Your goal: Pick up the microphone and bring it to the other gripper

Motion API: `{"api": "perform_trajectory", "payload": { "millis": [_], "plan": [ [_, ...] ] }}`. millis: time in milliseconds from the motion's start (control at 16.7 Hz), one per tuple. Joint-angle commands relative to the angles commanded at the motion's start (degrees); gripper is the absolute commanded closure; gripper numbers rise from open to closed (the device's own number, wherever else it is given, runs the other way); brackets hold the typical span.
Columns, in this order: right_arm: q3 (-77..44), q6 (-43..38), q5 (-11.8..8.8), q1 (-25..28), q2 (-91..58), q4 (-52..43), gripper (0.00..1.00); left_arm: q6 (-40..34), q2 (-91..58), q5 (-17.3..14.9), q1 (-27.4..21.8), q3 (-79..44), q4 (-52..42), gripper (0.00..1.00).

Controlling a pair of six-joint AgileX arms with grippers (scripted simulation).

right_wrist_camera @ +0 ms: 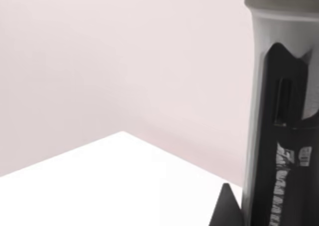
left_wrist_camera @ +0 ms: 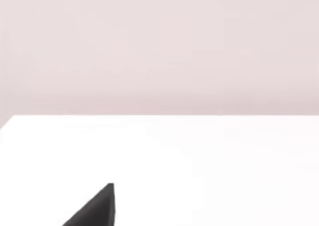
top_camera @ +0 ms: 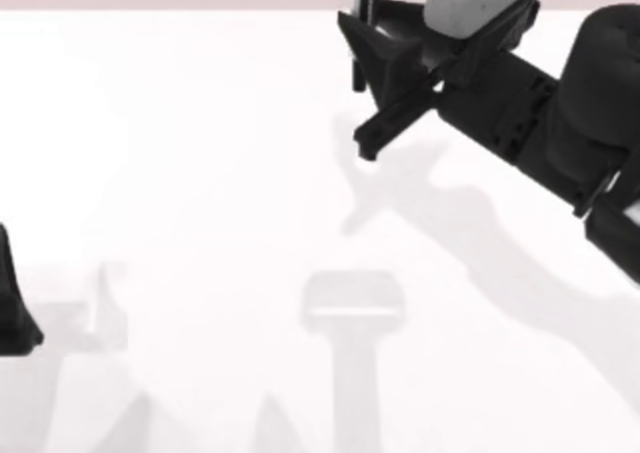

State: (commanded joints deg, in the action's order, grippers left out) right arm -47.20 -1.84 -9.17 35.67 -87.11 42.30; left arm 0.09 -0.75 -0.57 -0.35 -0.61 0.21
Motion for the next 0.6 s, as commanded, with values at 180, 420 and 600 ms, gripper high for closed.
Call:
{"api": "perform_trajectory", "payload": {
  "millis": [180, 420, 600],
  "plan": [
    [0.0, 0.0, 0.0, 0.0, 0.0, 0.0, 1.0, 0.5, -5.6, -3.7, -2.2, -4.2, 1.5, 0.0],
    [0.0, 0.0, 0.0, 0.0, 0.0, 0.0, 1.0, 1.2, -20.7, -11.7, -6.9, -14.4, 5.5, 0.0],
    [0.0, 0.0, 0.0, 0.0, 0.0, 0.0, 1.0, 1.7, -34.8, -18.6, -10.9, -23.8, 9.7, 0.0]
  ]
}}
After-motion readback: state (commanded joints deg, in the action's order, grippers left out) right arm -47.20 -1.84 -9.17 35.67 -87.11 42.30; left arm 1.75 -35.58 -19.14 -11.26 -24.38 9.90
